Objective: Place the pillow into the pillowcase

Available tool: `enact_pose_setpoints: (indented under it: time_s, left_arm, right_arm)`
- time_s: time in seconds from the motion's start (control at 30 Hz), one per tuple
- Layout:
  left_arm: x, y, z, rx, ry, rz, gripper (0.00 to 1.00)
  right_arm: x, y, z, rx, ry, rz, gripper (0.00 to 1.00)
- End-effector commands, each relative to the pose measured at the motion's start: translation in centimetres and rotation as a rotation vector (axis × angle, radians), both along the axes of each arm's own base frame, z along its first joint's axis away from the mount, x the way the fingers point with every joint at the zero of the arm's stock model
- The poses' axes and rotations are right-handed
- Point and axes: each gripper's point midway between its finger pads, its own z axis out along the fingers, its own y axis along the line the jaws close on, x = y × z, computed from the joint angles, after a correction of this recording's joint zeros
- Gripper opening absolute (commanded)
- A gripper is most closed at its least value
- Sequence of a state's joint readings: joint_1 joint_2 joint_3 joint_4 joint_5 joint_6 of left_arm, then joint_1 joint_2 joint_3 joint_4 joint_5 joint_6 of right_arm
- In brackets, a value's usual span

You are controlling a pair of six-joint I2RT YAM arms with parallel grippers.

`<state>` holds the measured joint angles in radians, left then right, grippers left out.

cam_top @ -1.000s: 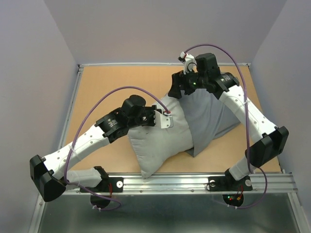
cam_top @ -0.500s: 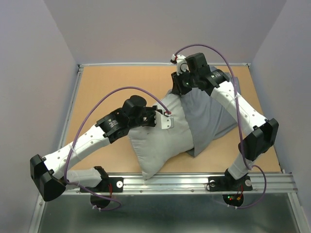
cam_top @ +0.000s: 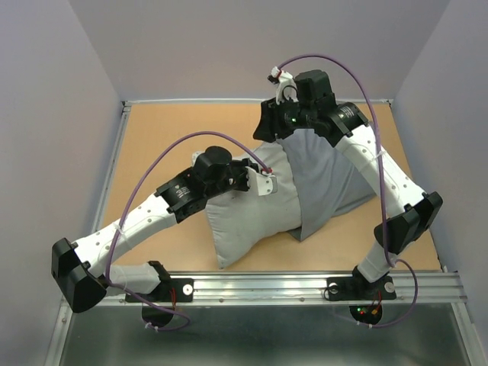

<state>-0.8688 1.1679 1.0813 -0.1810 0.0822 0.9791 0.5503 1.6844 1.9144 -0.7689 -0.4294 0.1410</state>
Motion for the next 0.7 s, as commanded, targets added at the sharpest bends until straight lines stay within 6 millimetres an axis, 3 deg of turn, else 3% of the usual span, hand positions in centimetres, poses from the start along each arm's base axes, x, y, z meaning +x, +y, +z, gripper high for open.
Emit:
enact_pose_setpoints:
  time_s: [0.0, 0.17, 0.27, 0.37, 0.4, 0.47, 0.5, 0.57, 0.6, 0.63, 0.67]
  left_arm:
    - [0.4, -0.9, 7.0, -0.169, -0.169, -0.023, 0.00]
    - [0.1, -0.7, 7.1, -0.174, -0.167, -0.027, 0.00]
    - [0.1, -0.7, 7.4, -0.176, -0.172, -0.024, 0.00]
    - [0.2, -0.6, 7.3, -0.174, -0.173, -0.020, 0.00]
    - [0.2, -0.6, 7.3, -0.176, -0.170, -0.021, 0.00]
    - [0.2, -0.6, 7.2, -0.173, -0.169, -0.019, 0.00]
    - [0.2, -0.6, 7.2, -0.174, -0.167, -0.019, 0.00]
    - [0.2, -0.7, 7.1, -0.176, -0.165, -0.019, 0.00]
    - [0.3, -0.7, 7.0, -0.176, -0.167, -0.018, 0.00]
    - [0.4, -0.7, 6.9, -0.173, -0.170, -0.015, 0.00]
    - [0.5, -0.7, 6.9, -0.172, -0.173, -0.011, 0.00]
  right_arm:
    - [3.3, -3.4, 0.0, -0.156, -0.141, -0.198, 0.63]
    - [3.9, -5.6, -4.6, -0.333, -0.151, -0.215, 0.63]
    - [3.6, -5.8, -5.8, -0.363, -0.138, -0.194, 0.60]
    - [3.6, -6.3, -7.3, -0.408, -0.120, -0.189, 0.51]
    - [3.7, -6.5, -7.6, -0.421, -0.118, -0.196, 0.39]
    - [3.7, -6.2, -7.0, -0.400, -0.121, -0.197, 0.25]
    - [3.8, -5.7, -5.6, -0.358, -0.134, -0.195, 0.15]
    - [3.7, -5.0, -4.1, -0.310, -0.145, -0.186, 0.08]
    - [3.6, -4.2, -2.1, -0.246, -0.154, -0.179, 0.01]
    - [3.2, -3.7, -2.0, -0.226, -0.143, -0.154, 0.01]
    - [2.8, -3.2, -0.1, -0.181, -0.171, -0.131, 0.01]
